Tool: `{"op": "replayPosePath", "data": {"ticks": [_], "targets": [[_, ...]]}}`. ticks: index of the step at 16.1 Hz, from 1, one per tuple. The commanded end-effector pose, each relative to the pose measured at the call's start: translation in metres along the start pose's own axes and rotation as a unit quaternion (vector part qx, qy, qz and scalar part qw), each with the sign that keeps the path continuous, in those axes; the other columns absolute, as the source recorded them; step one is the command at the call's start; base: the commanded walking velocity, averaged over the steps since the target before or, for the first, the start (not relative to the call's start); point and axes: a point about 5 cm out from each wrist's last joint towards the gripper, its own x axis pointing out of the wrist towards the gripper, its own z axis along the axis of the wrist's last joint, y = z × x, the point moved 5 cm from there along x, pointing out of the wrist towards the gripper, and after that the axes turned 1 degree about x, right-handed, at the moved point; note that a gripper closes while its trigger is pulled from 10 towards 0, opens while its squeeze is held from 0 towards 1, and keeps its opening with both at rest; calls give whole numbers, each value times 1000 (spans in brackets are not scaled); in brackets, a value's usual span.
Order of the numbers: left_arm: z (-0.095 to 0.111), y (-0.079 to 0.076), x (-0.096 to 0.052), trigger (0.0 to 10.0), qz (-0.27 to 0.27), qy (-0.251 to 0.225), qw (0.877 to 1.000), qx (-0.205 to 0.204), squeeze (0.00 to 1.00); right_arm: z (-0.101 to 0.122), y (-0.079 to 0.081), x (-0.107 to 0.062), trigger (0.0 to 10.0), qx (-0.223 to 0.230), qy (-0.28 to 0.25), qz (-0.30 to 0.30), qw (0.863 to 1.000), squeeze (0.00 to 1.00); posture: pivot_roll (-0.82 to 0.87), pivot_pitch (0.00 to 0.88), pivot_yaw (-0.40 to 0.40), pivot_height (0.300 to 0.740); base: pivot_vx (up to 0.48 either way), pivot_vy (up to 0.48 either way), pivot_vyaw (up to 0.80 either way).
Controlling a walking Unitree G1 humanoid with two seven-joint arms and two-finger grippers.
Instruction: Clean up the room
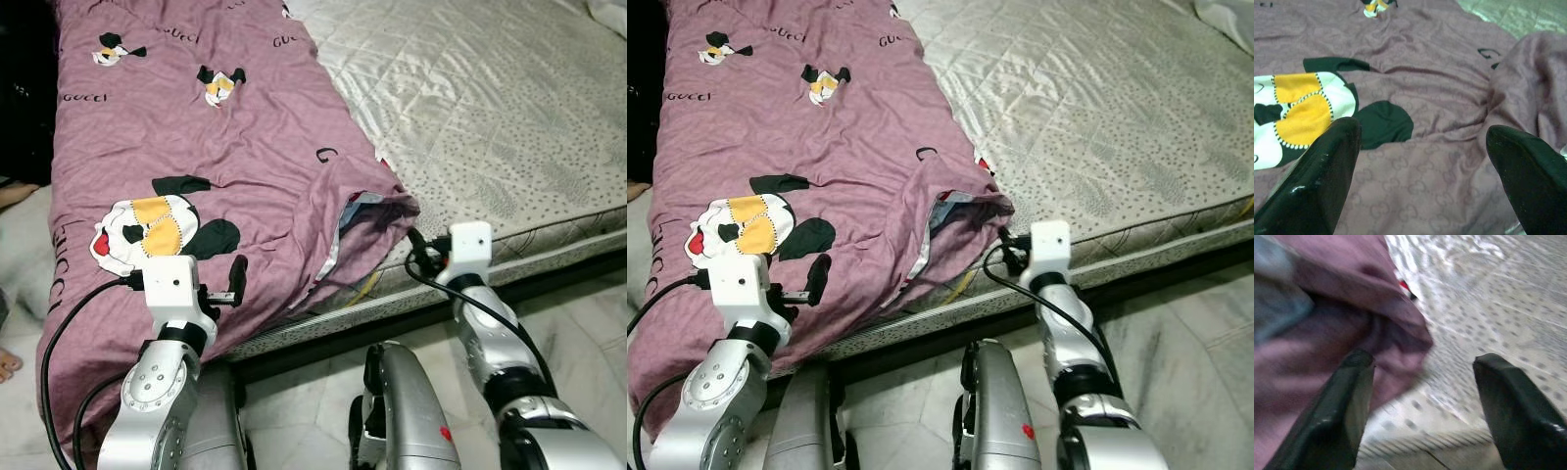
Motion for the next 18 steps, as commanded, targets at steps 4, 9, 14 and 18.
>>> {"op": "replayPosePath", "data": {"ticks": [4,9,14,18], "targets": [[3,6,-12,10000,4,8,1000,10,0,25,38,18,10000,23,-34,38,998,0,229,307,58,551,0,0,0],[1,12,-33,10000,14,28,999,18,0,30,82,21,10000,16,-41,94,995,0,281,351,63,551,0,0,0],[4,12,-37,10000,17,33,999,20,0,56,62,34,10000,-1,-77,5,997,0,288,369,62,551,0,0,0],[3,12,-40,10000,20,40,999,17,0,75,66,43,10000,-9,-88,-29,996,0,291,377,50,551,0,0,0]]}}
